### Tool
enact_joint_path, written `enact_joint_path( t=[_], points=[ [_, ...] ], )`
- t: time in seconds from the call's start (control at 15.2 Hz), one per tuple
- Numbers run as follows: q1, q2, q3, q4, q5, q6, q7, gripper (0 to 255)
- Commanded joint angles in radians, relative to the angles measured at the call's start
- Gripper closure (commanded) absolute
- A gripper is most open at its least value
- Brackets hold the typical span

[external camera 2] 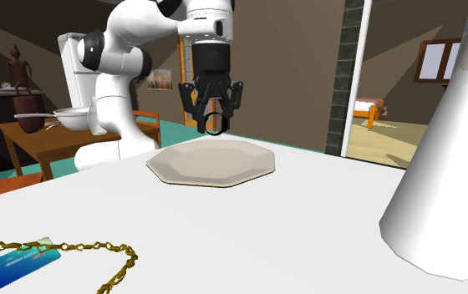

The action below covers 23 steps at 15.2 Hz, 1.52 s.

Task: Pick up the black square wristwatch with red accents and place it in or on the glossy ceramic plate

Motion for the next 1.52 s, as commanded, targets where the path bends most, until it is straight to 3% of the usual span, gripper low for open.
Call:
enact_joint_path(
  t=[0.0, 0.53, 1.06, 1.12, 1.45],
  points=[
    [0.004, -0.015, 0.000, -0.038, 0.006, 0.023, -0.003, 255],
    [0.012, -0.041, 0.010, -0.160, 0.019, 0.120, -0.011, 255],
    [0.012, -0.040, 0.010, -0.160, 0.019, 0.120, -0.011, 255],
    [0.012, -0.040, 0.010, -0.160, 0.019, 0.120, -0.011, 0],
    [0.012, -0.040, 0.010, -0.160, 0.019, 0.120, -0.011, 0]
  ],
)
